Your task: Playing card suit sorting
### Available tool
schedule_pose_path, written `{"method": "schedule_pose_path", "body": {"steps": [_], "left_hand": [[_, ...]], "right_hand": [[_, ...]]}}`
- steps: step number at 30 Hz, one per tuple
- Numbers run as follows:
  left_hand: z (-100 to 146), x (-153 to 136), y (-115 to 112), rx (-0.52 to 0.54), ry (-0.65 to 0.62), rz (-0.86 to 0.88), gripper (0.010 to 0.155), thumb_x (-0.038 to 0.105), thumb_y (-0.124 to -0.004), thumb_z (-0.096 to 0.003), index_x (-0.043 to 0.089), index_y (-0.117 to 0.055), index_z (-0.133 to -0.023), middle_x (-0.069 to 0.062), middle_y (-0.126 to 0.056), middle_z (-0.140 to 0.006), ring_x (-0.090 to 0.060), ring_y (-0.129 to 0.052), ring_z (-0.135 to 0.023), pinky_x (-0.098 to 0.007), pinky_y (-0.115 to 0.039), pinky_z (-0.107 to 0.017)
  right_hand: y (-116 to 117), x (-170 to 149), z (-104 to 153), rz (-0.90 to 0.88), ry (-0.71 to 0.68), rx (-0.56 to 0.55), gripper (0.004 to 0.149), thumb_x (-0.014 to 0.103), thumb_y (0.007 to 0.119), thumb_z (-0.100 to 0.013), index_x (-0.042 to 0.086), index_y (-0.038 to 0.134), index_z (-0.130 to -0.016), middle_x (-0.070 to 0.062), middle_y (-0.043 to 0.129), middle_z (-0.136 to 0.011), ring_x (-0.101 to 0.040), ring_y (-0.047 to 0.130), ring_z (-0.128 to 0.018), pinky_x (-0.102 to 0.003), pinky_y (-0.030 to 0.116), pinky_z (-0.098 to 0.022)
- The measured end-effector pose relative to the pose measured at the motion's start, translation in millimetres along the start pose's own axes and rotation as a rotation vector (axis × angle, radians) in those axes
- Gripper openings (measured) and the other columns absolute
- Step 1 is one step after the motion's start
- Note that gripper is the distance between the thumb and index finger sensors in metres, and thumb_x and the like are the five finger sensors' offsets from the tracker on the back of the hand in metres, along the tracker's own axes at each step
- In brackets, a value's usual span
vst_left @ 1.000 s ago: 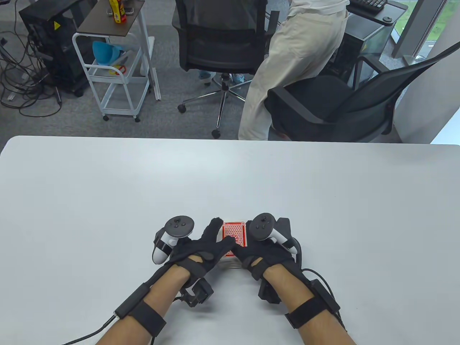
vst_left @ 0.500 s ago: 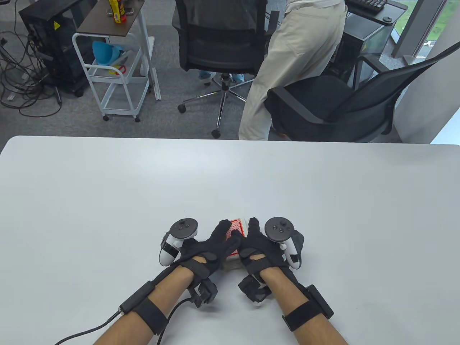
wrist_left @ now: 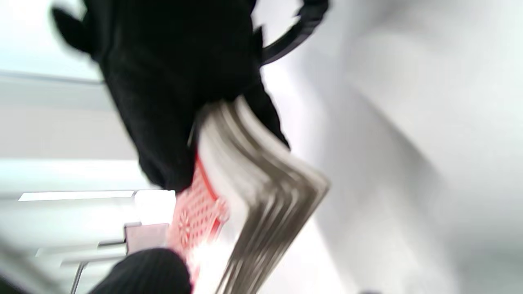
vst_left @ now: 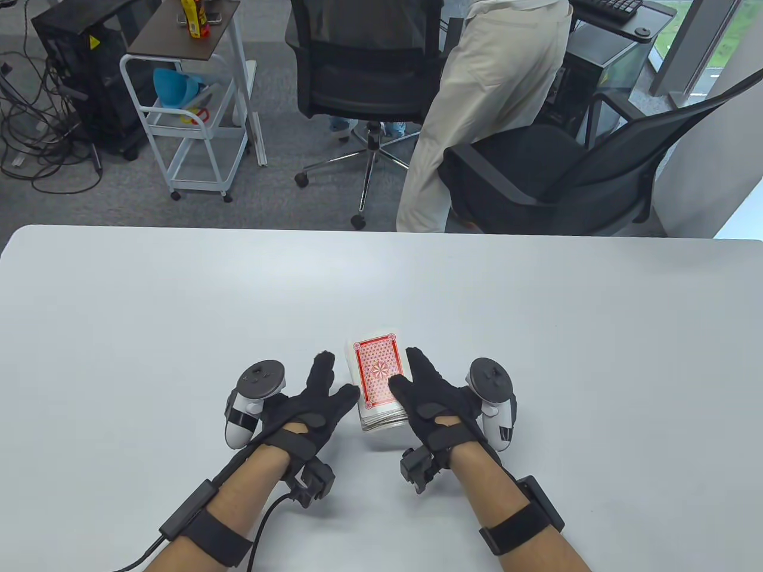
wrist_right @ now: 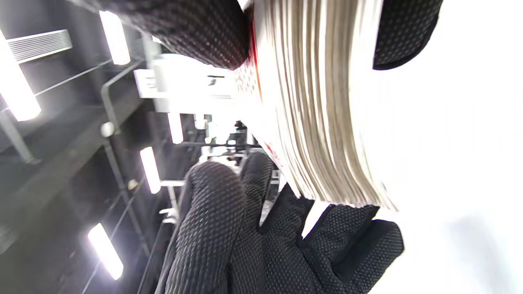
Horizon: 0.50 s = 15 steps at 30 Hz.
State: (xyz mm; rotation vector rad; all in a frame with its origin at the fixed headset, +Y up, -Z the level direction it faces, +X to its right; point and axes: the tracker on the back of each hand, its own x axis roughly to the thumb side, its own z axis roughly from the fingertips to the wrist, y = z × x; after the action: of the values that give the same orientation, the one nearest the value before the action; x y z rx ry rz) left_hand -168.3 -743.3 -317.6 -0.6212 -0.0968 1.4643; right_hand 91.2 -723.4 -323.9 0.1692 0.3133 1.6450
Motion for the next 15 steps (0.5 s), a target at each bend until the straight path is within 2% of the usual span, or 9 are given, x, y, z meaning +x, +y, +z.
{"method": "schedule_pose_path", "body": {"steps": [2, 4, 6, 7, 9, 11, 13, 14, 15], "left_hand": [[1, -1, -2, -0.059, -0.058, 0.160, 0.095, 0.047, -0.078, -0.0538, 0.029, 0.001, -0.102, -0.011, -0.043, -0.110, -0.042, -0.064, -0.099, -0.063, -0.052, -0.073], [4, -2, -1, -0.004, -0.089, 0.226, 0.092, 0.038, -0.083, -0.0525, 0.025, -0.009, -0.105, -0.007, -0.057, -0.104, -0.031, -0.077, -0.093, -0.059, -0.054, -0.074], [6, -2, -1, -0.015, -0.183, 0.265, 0.091, 0.036, -0.084, -0.0517, 0.025, -0.012, -0.106, -0.005, -0.062, -0.102, -0.029, -0.083, -0.089, -0.060, -0.055, -0.075], [7, -1, -2, -0.046, -0.234, 0.304, 0.091, 0.035, -0.084, -0.0517, 0.024, -0.012, -0.106, -0.004, -0.062, -0.102, -0.028, -0.084, -0.088, -0.060, -0.054, -0.075], [11, 2, -1, -0.018, -0.291, 0.316, 0.090, 0.033, -0.084, -0.0515, 0.023, -0.015, -0.107, -0.003, -0.063, -0.103, -0.028, -0.084, -0.088, -0.059, -0.052, -0.076], [11, 4, 0, -0.011, -0.323, 0.276, 0.089, 0.033, -0.085, -0.0514, 0.023, -0.016, -0.107, 0.001, -0.064, -0.103, -0.026, -0.085, -0.090, -0.057, -0.050, -0.077], [10, 0, 0, 0.023, -0.326, 0.258, 0.085, 0.032, -0.084, -0.0518, 0.024, -0.020, -0.108, 0.005, -0.065, -0.104, -0.027, -0.081, -0.096, -0.058, -0.049, -0.077], [10, -2, -1, 0.043, -0.287, 0.228, 0.085, 0.033, -0.083, -0.0523, 0.024, -0.019, -0.107, 0.005, -0.064, -0.105, -0.029, -0.071, -0.102, -0.059, -0.049, -0.076], [13, -4, -3, 0.098, -0.198, 0.194, 0.085, 0.036, -0.082, -0.0526, 0.022, -0.018, -0.107, 0.003, -0.056, -0.109, -0.034, -0.057, -0.106, -0.060, -0.048, -0.075]], "right_hand": [[8, 6, 8, 0.028, -0.064, 0.029, 0.073, 0.025, 0.078, -0.055, 0.007, 0.029, -0.106, -0.022, 0.061, -0.098, -0.041, 0.082, -0.077, -0.062, 0.066, -0.059], [14, 10, 16, -0.007, -0.107, 0.020, 0.074, 0.026, 0.081, -0.055, 0.008, 0.031, -0.106, -0.021, 0.062, -0.098, -0.042, 0.081, -0.077, -0.062, 0.064, -0.060], [14, 9, 21, 0.002, -0.150, 0.001, 0.078, 0.032, 0.083, -0.054, 0.007, 0.030, -0.106, -0.019, 0.063, -0.100, -0.041, 0.081, -0.080, -0.061, 0.066, -0.061], [13, 6, 22, -0.009, -0.133, -0.003, 0.081, 0.035, 0.085, -0.054, 0.006, 0.030, -0.106, -0.020, 0.062, -0.101, -0.042, 0.081, -0.080, -0.062, 0.065, -0.061], [13, -2, 23, 0.008, -0.056, 0.038, 0.087, 0.046, 0.086, -0.052, 0.004, 0.032, -0.106, -0.023, 0.060, -0.101, -0.043, 0.080, -0.079, -0.062, 0.064, -0.060], [15, -5, 24, 0.033, -0.052, 0.134, 0.073, 0.046, 0.085, -0.054, 0.011, 0.048, -0.106, -0.020, 0.064, -0.101, -0.044, 0.079, -0.079, -0.064, 0.062, -0.060], [15, -2, 27, 0.089, -0.110, 0.056, 0.057, 0.040, 0.086, -0.054, 0.018, 0.061, -0.100, -0.014, 0.072, -0.096, -0.042, 0.083, -0.075, -0.062, 0.066, -0.059], [15, 3, 29, 0.140, -0.163, -0.009, 0.054, 0.036, 0.089, -0.053, 0.017, 0.064, -0.098, -0.015, 0.074, -0.094, -0.042, 0.084, -0.073, -0.063, 0.065, -0.058], [13, 9, 32, 0.286, -0.220, -0.078, 0.053, 0.036, 0.088, -0.053, 0.016, 0.066, -0.097, -0.015, 0.075, -0.093, -0.041, 0.086, -0.072, -0.062, 0.067, -0.058]]}}
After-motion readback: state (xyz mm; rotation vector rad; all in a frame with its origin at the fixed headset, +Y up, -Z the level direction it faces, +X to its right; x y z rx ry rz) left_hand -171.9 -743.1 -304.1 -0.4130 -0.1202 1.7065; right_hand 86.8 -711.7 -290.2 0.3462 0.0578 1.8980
